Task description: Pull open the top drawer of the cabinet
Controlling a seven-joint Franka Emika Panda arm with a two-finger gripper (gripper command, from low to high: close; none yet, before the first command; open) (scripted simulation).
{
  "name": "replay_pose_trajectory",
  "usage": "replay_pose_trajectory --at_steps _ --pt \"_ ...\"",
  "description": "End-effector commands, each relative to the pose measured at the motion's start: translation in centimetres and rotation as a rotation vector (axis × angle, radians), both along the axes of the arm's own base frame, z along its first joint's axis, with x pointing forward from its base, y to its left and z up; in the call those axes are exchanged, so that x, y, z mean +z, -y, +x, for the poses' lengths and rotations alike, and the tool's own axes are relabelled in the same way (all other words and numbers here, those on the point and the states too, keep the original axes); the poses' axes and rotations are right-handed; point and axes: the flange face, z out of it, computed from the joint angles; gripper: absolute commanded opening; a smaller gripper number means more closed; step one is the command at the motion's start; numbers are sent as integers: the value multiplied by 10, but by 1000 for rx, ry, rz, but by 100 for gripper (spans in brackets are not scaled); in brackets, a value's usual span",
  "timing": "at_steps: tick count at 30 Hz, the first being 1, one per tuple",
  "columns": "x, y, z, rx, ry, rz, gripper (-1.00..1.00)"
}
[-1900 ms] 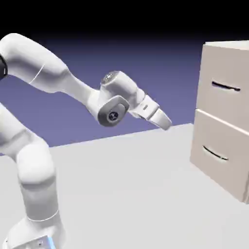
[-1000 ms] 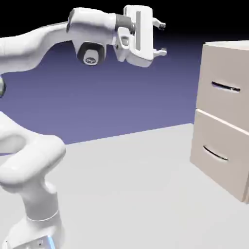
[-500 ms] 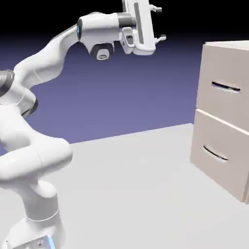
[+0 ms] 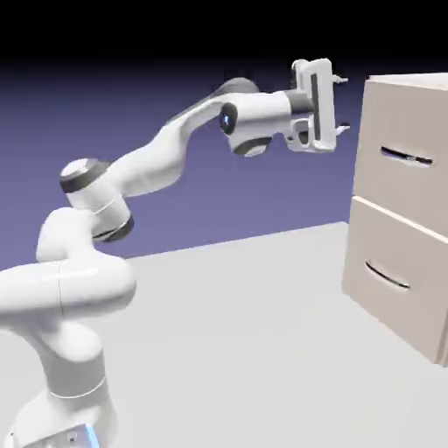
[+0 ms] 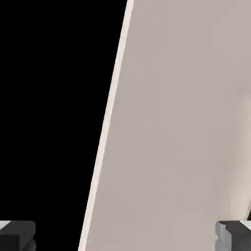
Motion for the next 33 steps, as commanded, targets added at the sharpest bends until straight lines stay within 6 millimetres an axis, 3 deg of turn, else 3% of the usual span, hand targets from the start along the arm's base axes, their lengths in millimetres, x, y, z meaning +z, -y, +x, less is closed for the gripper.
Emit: replay_pose_trajectory --at_steps 1,4,5,6,13,14,15,24,33 --pt "-15 7 12 6 -8 25 0" --pt "-65 35 46 21 -32 108 0" --pt "-72 39 50 23 -35 121 0" --pt "-72 39 50 23 -35 121 0" --pt "-72 39 100 23 -35 121 0" --pt "-72 39 100 23 -35 121 -100" --pt "-72 39 100 23 -35 121 -100" --pt "-72 39 24 23 -35 121 -100" --pt "-72 39 -68 23 -35 121 -100"
